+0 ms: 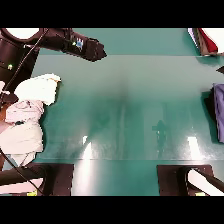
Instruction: Fold the shirts.
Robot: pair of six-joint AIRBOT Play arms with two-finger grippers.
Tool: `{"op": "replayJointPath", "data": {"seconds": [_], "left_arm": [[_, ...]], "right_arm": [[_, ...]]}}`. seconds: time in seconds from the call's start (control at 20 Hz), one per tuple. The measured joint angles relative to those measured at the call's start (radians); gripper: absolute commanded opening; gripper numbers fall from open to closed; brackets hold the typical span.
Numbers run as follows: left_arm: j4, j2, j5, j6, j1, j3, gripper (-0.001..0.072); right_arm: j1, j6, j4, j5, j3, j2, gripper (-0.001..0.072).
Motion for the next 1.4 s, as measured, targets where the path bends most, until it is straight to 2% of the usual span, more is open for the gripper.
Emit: {"op": "replayJointPath", "data": {"seconds": [0.2,0.25,0.3,0.35,0.45,0.6,0.7,0.95,1.15,1.2,1.3,1.35,1.4], "left_arm": [[0.0,0.0,0.003,0.0,0.0,0.0,0.0026],[0.002,0.0,0.016,0.002,0.0,0.0,0.0185],[0.017,0.0,0.031,0.012,0.0,0.0,0.0555],[0.055,0.0,0.041,0.018,0.002,0.0,0.0666],[0.217,-0.005,0.038,-0.014,0.016,-0.001,0.0664],[0.512,-0.022,-0.01,-0.12,0.093,-0.048,0.0664],[0.622,-0.039,-0.027,-0.178,0.181,-0.119,0.0664],[0.729,-0.093,0.037,-0.246,0.387,-0.348,0.0664],[0.751,-0.142,0.105,-0.262,0.466,-0.431,0.0662],[0.752,-0.151,0.118,-0.263,0.475,-0.439,0.0628],[0.747,-0.166,0.142,-0.266,0.485,-0.45,0.0085],[0.742,-0.17,0.149,-0.267,0.489,-0.452,0.0032],[0.734,-0.172,0.155,-0.267,0.491,-0.449,0.0032]], "right_arm": [[0.0,0.0,0.0,0.0,0.0,0.0,0.0022],[0.0,0.0,0.0,0.0,0.0,0.0,0.0022],[0.0,0.0,0.0,0.0,0.0,0.0,0.0022],[0.0,0.0,0.0,-0.002,0.0,0.0,0.0022],[0.0,0.0,0.0,-0.006,0.0,0.0,0.0022],[0.0,0.0,0.0,-0.014,0.0,0.0,0.0022],[0.0,0.0,0.0,-0.024,0.0,0.0,0.0022],[0.0,0.0,0.0,-0.045,0.0,0.0,0.0022],[0.0,0.0,0.0,-0.069,0.0,0.0,0.0022],[0.001,0.0,0.0,-0.072,0.0,0.0,0.0022],[0.001,0.0,0.0,-0.079,0.0,-0.001,0.0022],[0.001,0.0,0.0,-0.082,0.0,-0.001,0.0022],[0.001,0.0,0.0,-0.083,0.0,-0.001,0.0022]]}}
